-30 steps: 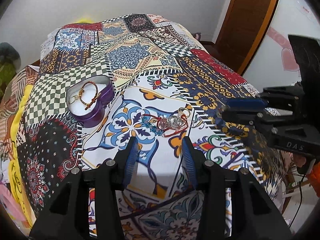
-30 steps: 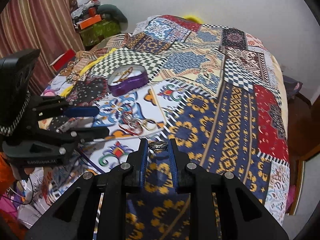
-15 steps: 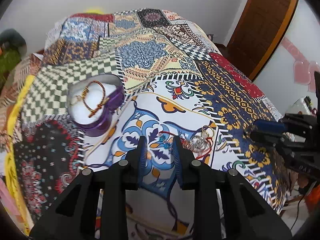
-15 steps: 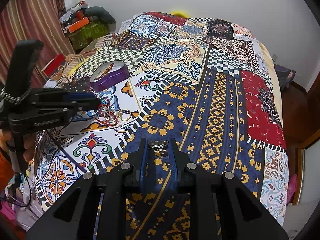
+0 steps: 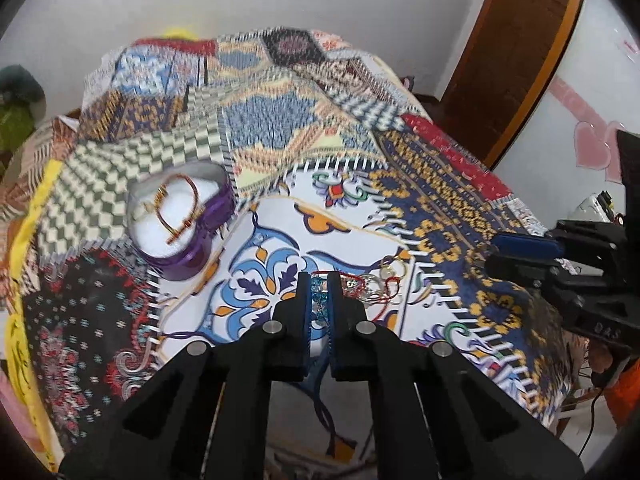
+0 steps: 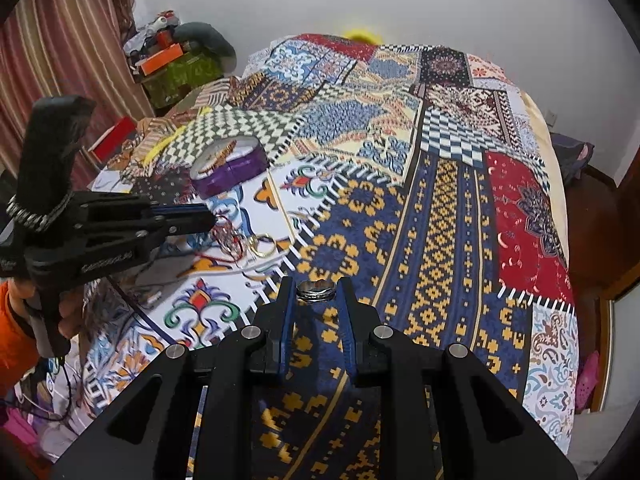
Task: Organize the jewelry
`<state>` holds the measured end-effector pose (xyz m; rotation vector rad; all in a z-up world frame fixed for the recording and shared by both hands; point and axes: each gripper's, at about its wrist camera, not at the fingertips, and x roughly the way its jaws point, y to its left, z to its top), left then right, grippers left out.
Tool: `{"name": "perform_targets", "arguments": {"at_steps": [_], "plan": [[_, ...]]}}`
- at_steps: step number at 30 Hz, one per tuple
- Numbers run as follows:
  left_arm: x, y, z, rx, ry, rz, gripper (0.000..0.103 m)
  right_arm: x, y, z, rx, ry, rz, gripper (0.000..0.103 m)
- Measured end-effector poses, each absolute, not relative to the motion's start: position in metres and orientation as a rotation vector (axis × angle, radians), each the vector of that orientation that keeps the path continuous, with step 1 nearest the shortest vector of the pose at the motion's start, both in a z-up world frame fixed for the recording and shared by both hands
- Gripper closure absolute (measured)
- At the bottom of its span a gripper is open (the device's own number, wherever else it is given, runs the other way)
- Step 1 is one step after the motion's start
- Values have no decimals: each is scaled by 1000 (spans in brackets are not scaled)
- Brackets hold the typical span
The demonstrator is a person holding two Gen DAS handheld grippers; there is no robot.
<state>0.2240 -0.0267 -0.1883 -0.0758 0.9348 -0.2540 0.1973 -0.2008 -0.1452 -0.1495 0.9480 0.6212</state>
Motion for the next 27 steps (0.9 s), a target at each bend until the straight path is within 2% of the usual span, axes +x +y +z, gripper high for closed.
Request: {"name": "perform_targets", "arguments": {"at_steps": [14,27], "plan": [[181,-13,-123,-29,779,-238,98,190,-178,-106,-131,851,660,84],[161,9,-97,-19,692,-193,98,196,-152,-92,-129,809,700,84]]}}
